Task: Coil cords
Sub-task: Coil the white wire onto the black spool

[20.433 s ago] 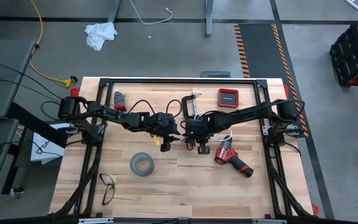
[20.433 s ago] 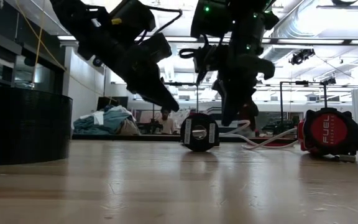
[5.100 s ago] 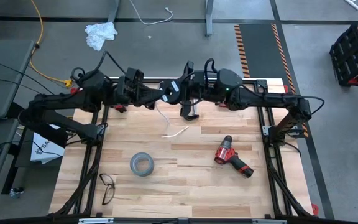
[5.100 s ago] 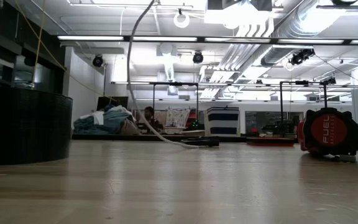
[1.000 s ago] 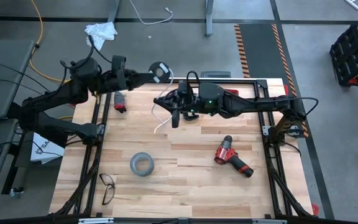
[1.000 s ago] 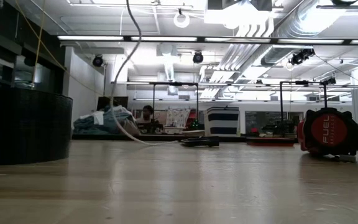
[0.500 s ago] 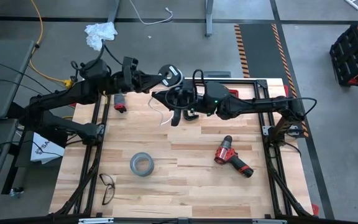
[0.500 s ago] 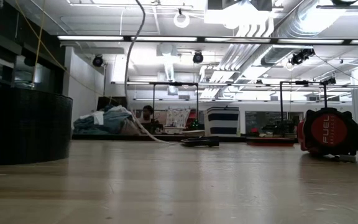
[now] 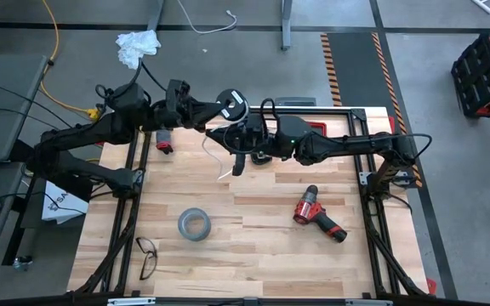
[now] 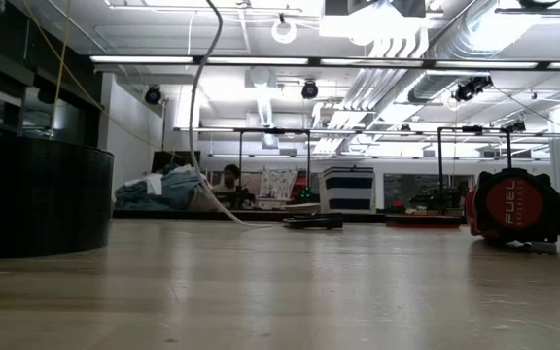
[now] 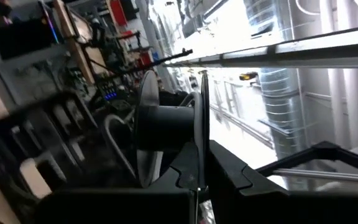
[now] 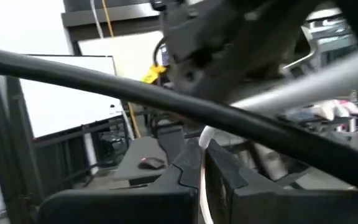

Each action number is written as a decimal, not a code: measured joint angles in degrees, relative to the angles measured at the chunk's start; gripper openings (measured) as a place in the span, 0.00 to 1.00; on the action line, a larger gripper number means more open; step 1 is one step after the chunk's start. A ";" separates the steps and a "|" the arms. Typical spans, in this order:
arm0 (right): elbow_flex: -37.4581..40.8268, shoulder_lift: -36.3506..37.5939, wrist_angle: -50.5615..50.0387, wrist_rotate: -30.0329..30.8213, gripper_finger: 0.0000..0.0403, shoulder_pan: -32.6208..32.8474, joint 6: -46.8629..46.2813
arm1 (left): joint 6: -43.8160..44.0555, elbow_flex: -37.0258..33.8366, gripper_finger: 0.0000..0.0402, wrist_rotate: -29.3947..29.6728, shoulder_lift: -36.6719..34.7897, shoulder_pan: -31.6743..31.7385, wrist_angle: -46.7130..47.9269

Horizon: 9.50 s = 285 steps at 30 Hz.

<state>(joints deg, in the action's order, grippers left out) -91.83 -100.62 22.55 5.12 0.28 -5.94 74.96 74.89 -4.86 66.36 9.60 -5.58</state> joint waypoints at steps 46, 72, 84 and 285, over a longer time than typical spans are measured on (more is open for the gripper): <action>0.02 0.84 -2.40 -0.18 0.00 -2.81 9.39 | -1.97 0.00 0.02 3.58 -11.69 -9.81 29.41; -0.04 0.96 -8.99 -2.94 0.00 -4.62 2.66 | -34.05 2.03 0.02 19.57 -12.85 -3.34 30.55; -0.07 0.94 -9.18 -2.37 0.01 -4.35 1.66 | -34.52 2.10 0.02 15.96 -9.01 -3.28 22.77; -0.01 4.77 -10.10 7.79 0.35 -6.10 6.17 | -51.08 2.14 0.01 20.39 -12.01 -5.76 9.90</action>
<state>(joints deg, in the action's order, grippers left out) -91.83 -95.85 12.45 12.91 -5.82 0.23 23.88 77.03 15.53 54.35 3.84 4.32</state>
